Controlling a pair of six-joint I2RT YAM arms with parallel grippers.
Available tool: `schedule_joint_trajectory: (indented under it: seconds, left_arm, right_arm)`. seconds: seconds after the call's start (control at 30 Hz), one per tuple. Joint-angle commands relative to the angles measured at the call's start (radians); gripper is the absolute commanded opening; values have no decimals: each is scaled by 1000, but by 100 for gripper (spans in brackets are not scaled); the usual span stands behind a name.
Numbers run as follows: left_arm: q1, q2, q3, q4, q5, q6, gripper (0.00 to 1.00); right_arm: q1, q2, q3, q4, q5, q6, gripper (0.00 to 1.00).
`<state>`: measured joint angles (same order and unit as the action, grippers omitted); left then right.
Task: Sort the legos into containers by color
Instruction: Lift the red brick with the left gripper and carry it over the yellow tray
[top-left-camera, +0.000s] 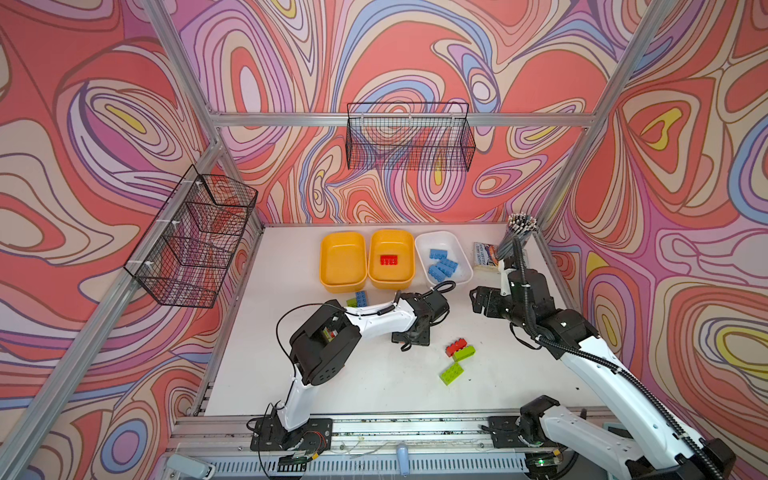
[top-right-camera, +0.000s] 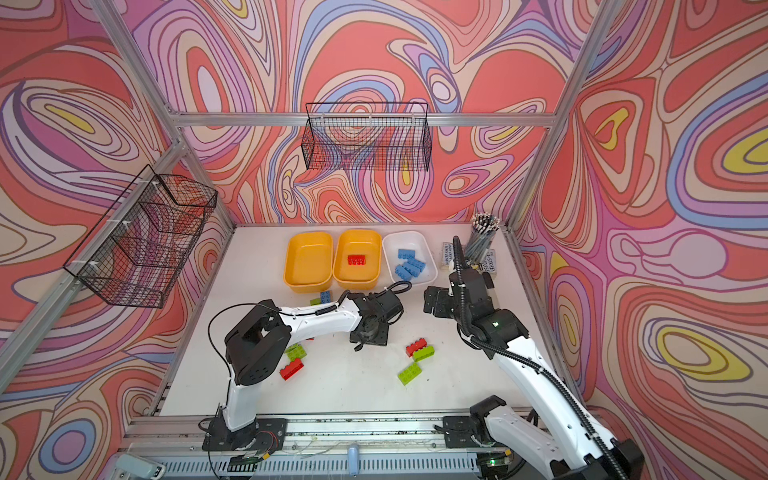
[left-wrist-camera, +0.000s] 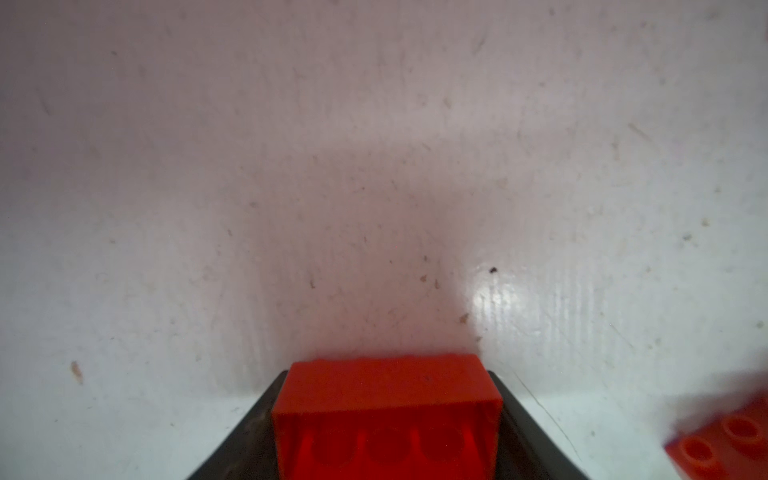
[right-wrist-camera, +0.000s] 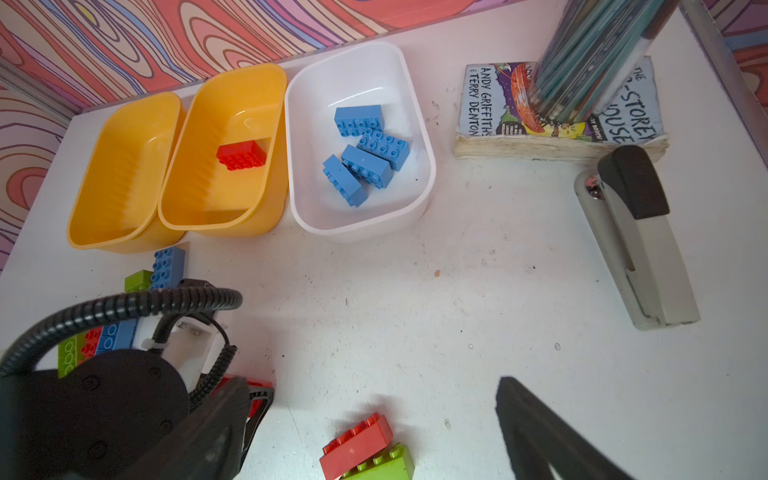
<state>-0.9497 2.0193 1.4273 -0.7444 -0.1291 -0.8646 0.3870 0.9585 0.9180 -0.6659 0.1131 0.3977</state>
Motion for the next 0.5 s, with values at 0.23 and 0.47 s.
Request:
schedule_joint_trajectory:
  seconds: [0.23, 0.47]
  left_arm:
    - [27, -59, 70, -111, -57, 54, 24]
    - [90, -87, 156, -154, -86, 125, 25]
  right_arm:
    - [1, 26, 55, 1, -5, -2, 98]
    - [1, 52, 87, 1, -3, -1, 98]
